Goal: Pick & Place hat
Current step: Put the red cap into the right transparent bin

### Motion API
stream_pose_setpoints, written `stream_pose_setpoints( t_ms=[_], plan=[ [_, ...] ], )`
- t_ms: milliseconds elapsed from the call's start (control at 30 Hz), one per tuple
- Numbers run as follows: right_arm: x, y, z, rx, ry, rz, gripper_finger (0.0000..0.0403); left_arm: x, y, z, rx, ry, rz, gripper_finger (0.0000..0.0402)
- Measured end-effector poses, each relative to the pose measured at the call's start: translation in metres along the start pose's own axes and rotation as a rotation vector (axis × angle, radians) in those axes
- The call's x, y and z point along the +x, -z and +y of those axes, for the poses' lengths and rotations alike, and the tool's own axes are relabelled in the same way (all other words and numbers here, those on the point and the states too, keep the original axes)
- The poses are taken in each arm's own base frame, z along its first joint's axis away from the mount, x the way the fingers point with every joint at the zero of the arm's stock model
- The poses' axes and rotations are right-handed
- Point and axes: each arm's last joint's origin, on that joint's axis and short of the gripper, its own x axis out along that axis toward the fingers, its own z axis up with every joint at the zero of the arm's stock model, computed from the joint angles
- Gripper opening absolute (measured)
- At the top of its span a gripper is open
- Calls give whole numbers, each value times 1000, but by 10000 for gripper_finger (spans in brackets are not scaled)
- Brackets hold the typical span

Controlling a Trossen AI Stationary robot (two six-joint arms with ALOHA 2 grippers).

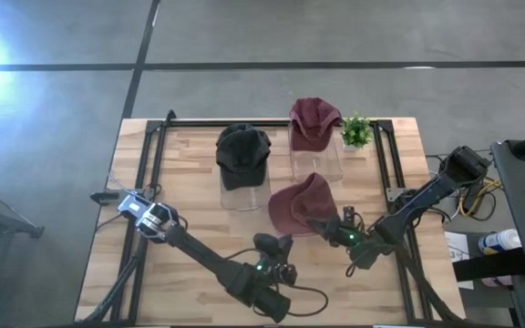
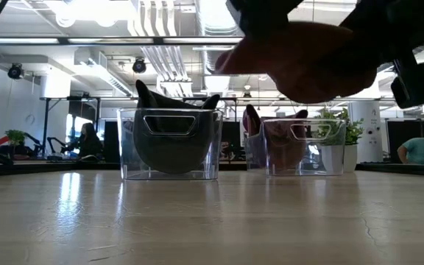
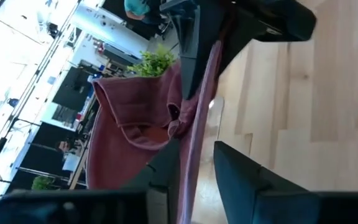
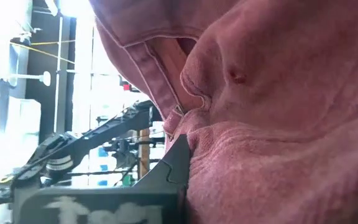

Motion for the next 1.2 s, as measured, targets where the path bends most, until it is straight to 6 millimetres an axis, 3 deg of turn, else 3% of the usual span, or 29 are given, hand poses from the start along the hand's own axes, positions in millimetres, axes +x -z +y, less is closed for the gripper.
stream_pose_setpoints(
  t_ms=[167,400,700,1000,1200],
  plan=[
    [0,-6,-11,-62,15,-11,14,-11,4,-5,-33,69,2,100],
    [-1,-11,-19,-289,37,17,14,-23,16,-9,-141,200,82,101],
    [-9,-14,5,-600,-4,144,14,-38,37,-10,-202,397,327,101],
    [-23,-44,22,-742,81,138,13,-51,34,11,-284,435,382,101],
    [-33,-55,41,-877,121,163,13,-47,35,12,-291,466,424,101]
  ],
)
